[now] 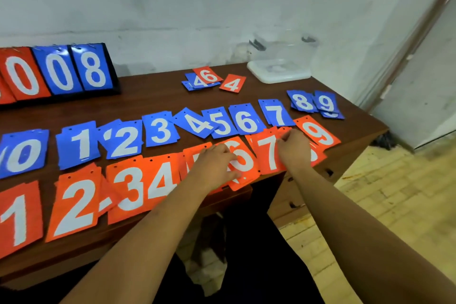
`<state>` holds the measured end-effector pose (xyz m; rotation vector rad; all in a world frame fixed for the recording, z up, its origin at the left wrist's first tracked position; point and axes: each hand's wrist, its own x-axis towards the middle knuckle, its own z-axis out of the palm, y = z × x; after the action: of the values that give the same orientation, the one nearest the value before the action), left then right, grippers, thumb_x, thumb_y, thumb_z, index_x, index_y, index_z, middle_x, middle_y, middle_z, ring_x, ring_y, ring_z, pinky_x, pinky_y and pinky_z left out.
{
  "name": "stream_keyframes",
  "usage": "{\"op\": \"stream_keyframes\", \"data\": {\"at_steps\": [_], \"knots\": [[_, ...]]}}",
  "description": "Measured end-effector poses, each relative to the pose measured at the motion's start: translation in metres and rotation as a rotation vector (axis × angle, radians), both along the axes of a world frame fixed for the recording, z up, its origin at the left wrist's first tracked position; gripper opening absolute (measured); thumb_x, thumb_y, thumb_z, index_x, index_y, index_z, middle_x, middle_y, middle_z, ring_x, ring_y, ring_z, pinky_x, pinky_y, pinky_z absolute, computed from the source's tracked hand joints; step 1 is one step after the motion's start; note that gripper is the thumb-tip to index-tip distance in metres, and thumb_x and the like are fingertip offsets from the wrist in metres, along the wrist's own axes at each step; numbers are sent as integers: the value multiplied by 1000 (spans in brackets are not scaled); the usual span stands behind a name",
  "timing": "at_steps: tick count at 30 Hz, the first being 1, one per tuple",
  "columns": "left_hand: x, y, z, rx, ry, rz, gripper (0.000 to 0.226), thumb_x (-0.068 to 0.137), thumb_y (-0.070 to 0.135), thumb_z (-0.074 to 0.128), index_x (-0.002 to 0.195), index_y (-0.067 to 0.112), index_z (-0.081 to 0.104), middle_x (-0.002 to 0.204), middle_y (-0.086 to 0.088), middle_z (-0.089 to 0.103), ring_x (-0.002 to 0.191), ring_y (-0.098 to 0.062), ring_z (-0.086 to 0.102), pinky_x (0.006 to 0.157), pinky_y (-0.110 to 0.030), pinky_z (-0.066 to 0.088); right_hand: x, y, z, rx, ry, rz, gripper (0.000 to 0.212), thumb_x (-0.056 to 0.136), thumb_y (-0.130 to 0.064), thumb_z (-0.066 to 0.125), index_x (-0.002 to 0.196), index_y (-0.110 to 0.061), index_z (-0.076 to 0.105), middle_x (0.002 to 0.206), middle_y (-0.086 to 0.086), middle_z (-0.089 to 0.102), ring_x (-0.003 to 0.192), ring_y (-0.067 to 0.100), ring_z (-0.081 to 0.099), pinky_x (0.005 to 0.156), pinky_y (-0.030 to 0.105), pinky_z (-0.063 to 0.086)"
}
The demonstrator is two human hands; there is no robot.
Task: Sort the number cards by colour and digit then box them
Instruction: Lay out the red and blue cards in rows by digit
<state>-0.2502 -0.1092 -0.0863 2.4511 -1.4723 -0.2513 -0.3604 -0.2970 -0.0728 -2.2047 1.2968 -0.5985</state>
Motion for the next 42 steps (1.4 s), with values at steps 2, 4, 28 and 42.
{"op": "stream_keyframes", "data": {"at_steps": [2, 4, 28, 42], "knots": [[5, -1, -1, 0, -4, -29, 58, 86, 54, 65, 137, 27, 56, 139, 3, 49, 130, -17, 43, 108, -36, 35, 2, 2, -4, -62, 104, 23, 19, 94, -18, 53, 105, -5, 60, 105, 13, 64, 98, 29, 59, 73, 33, 43], [9, -3, -1, 18, -20, -47, 58, 86, 54, 65, 138, 28, 55, 139, 4, 49, 130, -16, 42, 107, -35, 34, 5, 4, -7, -149, 201, 48, 21, 96, -20, 51, 107, -5, 59, 108, 13, 64, 101, 29, 58, 80, 36, 47], [177, -61, 35, -254, -125, 386, 32, 94, 29, 59, 121, 11, 57, 120, -8, 50, 112, -23, 51, 96, -40, 48, 178, -55, 25, -254, 136, 454, 33, 93, -32, 55, 115, -7, 55, 113, 10, 55, 102, 25, 55, 85, 35, 47], [306, -143, -14, -303, 134, 858, 42, 89, 33, 68, 119, 6, 56, 121, -15, 64, 114, -35, 58, 86, -41, 49, 278, -135, -19, -329, 338, 549, 52, 93, -48, 56, 132, -13, 52, 134, 8, 54, 121, 26, 50, 100, 40, 44]]}}
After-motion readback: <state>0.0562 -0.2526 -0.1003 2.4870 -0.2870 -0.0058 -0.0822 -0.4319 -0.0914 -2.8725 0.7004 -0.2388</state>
